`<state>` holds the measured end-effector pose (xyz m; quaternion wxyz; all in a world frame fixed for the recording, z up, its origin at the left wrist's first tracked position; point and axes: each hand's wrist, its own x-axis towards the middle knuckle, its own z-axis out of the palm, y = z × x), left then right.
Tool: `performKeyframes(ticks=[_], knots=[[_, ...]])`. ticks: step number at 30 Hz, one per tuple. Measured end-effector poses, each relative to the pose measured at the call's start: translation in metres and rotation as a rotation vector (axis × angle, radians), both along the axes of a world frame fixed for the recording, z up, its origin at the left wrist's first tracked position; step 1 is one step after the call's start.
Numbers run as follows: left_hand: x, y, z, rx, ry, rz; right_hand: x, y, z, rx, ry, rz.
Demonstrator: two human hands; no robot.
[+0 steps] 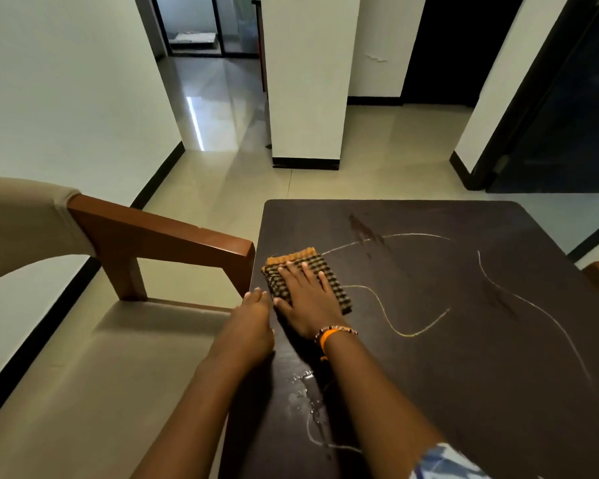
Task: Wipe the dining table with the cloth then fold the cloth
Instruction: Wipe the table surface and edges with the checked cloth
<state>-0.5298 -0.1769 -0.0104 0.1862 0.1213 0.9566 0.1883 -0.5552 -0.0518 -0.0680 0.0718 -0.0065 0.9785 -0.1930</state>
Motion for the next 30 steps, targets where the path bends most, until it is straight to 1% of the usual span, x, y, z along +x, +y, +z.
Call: performKeyframes(ticks=[2, 5, 10, 12, 14, 16, 18, 21, 24, 27, 29, 30], knots=[[-0.015, 0.012, -0.002, -0.047, -0.013, -0.040, 0.005, 0.013, -0.009, 0.011, 0.114, -0.013], [-0.034, 0.027, -0.008, -0.081, -0.057, -0.056, 0.012, 0.051, -0.012, 0.063, 0.171, -0.123], [-0.050, 0.034, -0.028, -0.126, -0.126, 0.009, 0.019, 0.160, -0.013, 0.209, 0.132, -0.391], [-0.052, 0.032, -0.035, -0.123, -0.109, 0.020, 0.014, 0.181, -0.013, 0.196, 0.082, -0.461], [-0.052, 0.030, -0.038, -0.125, -0.096, 0.010, 0.005, 0.177, -0.013, 0.172, 0.057, -0.494], [-0.053, 0.030, -0.039, -0.130, -0.083, -0.003, -0.010, 0.157, -0.014, 0.163, 0.069, -0.474], [-0.054, 0.030, -0.040, -0.124, -0.082, -0.010, -0.031, 0.123, -0.012, 0.140, 0.076, -0.397], [-0.054, 0.028, -0.041, -0.107, -0.092, -0.011, -0.069, 0.050, -0.011, 0.073, 0.055, -0.206], [-0.054, 0.024, -0.043, -0.030, -0.105, 0.039, -0.091, -0.011, -0.009, 0.025, 0.021, -0.009], [-0.051, 0.022, -0.043, 0.000, -0.072, 0.035, -0.096, -0.009, -0.007, 0.030, 0.007, 0.078], [-0.051, 0.024, -0.041, -0.058, -0.065, 0.018, -0.092, 0.018, -0.007, 0.058, 0.050, 0.109], [-0.053, 0.025, -0.039, -0.096, -0.055, 0.024, -0.091, 0.036, -0.007, 0.067, 0.081, 0.079]])
